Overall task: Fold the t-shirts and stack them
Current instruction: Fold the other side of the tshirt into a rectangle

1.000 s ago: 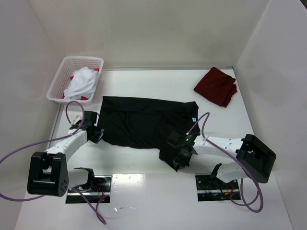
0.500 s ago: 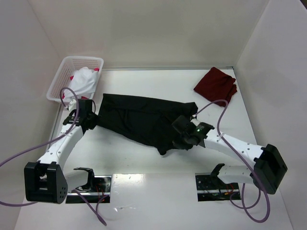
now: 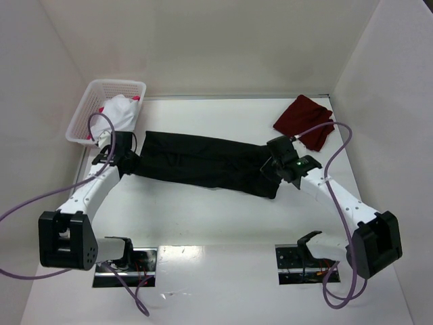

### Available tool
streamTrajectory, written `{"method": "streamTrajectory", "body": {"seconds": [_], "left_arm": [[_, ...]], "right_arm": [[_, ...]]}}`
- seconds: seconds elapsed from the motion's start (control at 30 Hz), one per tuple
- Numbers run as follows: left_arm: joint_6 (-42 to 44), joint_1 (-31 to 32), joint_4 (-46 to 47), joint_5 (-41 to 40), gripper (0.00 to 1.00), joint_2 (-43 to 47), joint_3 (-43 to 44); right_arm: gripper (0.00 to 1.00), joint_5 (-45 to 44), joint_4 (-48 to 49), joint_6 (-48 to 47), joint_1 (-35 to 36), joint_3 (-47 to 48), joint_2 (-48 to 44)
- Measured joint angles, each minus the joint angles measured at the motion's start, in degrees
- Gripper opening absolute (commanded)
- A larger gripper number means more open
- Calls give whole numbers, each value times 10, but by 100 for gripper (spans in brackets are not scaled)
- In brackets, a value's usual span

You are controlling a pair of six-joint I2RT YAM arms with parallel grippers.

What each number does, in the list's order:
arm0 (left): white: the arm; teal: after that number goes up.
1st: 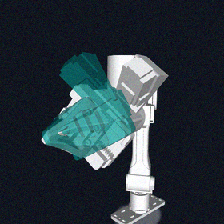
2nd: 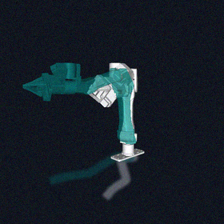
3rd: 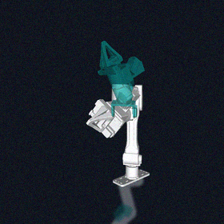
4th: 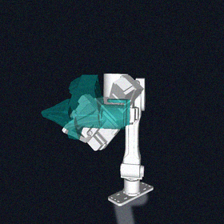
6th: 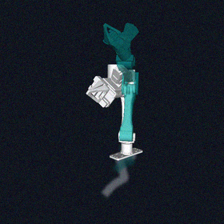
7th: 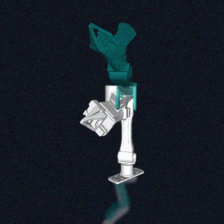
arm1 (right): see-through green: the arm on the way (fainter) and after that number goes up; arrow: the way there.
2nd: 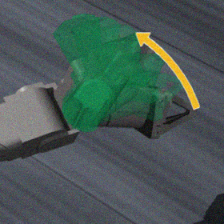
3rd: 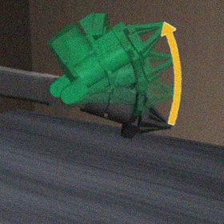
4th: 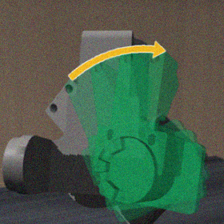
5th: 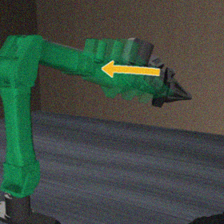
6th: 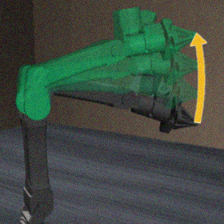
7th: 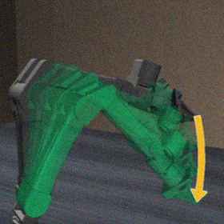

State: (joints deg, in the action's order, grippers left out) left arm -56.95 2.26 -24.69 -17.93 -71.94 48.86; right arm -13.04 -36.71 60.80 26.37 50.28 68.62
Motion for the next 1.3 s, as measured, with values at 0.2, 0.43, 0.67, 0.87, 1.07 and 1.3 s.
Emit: {"method": "streamTrajectory", "body": {"seconds": [0.2,0.43,0.67,0.87,1.07,1.3], "left_arm": [[11,-3,23,-9,0,-68,55],[27,-4,49,-10,0,-165,115],[42,-4,66,-6,0,-251,157],[63,-4,80,0,0,-305,201],[82,-4,93,2,0,-344,236],[113,-4,101,5,42,-383,274]], "right_arm": [[0,4,24,-31,-42,17,19],[1,20,55,-52,-78,19,51],[4,28,88,-60,-93,19,101],[4,30,113,-66,-99,20,150],[4,30,133,-72,-104,32,196],[13,30,163,-83,-129,58,220]]}}
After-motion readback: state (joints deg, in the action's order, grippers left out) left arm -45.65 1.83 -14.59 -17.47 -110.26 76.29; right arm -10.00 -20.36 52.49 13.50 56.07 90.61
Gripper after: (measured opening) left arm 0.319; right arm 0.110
